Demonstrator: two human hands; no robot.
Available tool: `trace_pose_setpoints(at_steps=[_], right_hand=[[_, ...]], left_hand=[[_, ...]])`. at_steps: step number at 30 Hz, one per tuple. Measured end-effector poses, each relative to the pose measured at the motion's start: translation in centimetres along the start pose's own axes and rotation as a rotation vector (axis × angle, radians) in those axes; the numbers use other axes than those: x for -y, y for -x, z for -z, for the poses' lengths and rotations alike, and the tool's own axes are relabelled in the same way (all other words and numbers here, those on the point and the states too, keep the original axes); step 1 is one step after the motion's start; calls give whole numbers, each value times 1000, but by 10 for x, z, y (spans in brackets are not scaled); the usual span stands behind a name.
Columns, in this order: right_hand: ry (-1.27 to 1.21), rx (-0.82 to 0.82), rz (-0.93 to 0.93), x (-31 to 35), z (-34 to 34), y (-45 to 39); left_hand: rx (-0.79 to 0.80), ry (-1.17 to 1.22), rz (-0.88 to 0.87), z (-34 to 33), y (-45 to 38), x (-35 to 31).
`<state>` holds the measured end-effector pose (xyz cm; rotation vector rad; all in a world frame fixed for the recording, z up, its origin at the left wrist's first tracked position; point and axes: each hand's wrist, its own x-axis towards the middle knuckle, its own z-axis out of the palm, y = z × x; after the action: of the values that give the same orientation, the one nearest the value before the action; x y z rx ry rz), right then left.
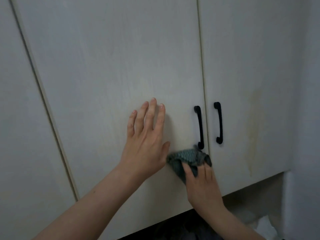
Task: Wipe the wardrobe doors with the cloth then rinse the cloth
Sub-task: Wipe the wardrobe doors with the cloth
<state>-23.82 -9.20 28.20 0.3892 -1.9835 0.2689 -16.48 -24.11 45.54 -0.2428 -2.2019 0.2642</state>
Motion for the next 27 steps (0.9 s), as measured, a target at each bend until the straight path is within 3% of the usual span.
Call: trace_pose_setpoints(at_steps=[6,14,16,20,23,25,27], right_hand=[[40,374,-203,-69,-34,49],[-204,-95,-505,-164,-2,-78],[-223,-146,-435,-168,8,-108],[-126,-12,-22,-161,20,-118],[-18,61,186,-175,24,-123],[48,110,220,-192,29,-138],[4,60,44,-214,34,-164]], left_hand=[[21,34,-73,-14,-14,-35],[-29,66,-124,-26,-50,-72],[-55,68,-135,-28,-61,-83],[-89,80,-157,-34,-76,-102],[-92,76,-154,-39,-87,-110],[-98,75,-137,-42,-94,-114],[-103,67,-121,-45,-102,-118]])
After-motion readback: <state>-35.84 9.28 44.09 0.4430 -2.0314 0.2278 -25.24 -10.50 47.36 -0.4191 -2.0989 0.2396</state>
